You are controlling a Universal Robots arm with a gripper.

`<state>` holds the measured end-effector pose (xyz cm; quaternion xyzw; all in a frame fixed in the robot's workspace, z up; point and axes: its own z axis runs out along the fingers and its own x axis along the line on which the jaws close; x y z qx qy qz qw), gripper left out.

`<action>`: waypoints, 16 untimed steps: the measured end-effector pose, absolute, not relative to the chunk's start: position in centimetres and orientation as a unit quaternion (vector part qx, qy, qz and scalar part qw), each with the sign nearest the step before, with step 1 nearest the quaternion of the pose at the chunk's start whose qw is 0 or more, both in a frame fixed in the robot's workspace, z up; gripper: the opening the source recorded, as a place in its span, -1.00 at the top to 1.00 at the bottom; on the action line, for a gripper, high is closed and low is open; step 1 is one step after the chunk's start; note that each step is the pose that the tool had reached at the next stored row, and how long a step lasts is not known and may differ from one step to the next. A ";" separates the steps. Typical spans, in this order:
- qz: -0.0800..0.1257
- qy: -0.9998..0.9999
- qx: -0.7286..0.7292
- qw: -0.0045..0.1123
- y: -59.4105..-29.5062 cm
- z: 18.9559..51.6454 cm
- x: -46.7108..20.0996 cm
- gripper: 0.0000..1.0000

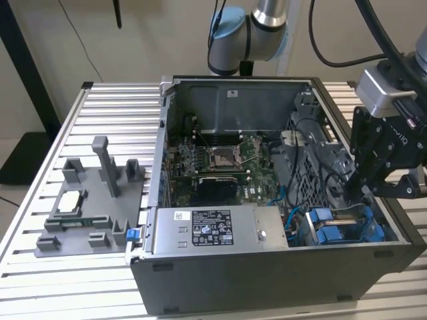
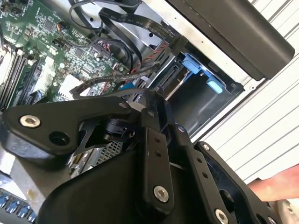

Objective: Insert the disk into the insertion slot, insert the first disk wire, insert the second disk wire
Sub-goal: 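Insert the first disk wire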

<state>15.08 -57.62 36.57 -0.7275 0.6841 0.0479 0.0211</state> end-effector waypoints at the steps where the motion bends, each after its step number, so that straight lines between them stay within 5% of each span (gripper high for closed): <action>1: 0.048 0.686 -0.725 0.021 -57.6 36.5 15.1 1.00; 16: 0.049 0.692 -0.720 0.022 -57.9 36.2 15.4 1.00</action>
